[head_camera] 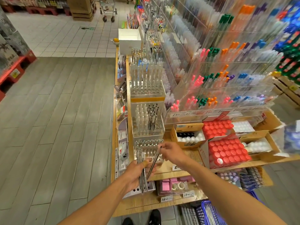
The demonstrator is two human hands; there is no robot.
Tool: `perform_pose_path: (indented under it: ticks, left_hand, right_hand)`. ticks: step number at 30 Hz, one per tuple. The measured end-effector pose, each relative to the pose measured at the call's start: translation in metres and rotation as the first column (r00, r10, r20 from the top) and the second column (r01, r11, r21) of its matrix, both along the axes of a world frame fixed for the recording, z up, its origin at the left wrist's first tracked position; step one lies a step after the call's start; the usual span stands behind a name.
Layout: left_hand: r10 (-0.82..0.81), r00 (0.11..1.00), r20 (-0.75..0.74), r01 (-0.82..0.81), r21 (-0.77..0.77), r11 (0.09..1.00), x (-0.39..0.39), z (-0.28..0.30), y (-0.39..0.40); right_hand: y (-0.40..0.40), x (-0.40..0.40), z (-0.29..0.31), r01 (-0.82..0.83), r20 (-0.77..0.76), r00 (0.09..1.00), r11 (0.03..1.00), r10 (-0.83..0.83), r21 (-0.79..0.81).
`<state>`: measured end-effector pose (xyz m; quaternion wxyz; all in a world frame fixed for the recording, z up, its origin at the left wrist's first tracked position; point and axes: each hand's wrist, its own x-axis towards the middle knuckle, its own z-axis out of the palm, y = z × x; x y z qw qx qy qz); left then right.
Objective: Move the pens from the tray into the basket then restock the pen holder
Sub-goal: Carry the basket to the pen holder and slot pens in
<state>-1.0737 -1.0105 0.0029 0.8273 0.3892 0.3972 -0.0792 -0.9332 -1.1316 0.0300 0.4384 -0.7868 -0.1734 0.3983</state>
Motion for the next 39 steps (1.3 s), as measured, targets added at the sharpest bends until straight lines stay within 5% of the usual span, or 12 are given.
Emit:
perform_pose_path:
  ticks: [7,12,31,39]
  left_hand:
    - [-0.058,0.996,-0.065,0.058,-0.01,0.998,-0.007,-0.006,0.003]
    - [-0.055,0.996,-0.075,0.055,0.004,0.998,-0.011,-0.008,0.006]
    - [-0.06,0.998,-0.037,0.061,0.018,0.998,-0.017,0.0,0.011]
    - [-0.06,0.998,-0.02,0.06,-0.003,0.998,-0.017,0.001,0.006]
  right_hand:
    - [-0.034,0.034,0.007,0.138,0.292,0.939,0.977,-0.181,0.16]
    - [-0.029,0.039,-0.01,0.02,0.524,0.851,0.999,-0.032,0.028]
    - [-0.016,0.024,-0.043,-0.124,0.577,0.775,0.958,0.255,-0.258]
    - [-0.01,0.019,-0.048,-0.117,0.608,0.755,0.962,0.247,-0.246]
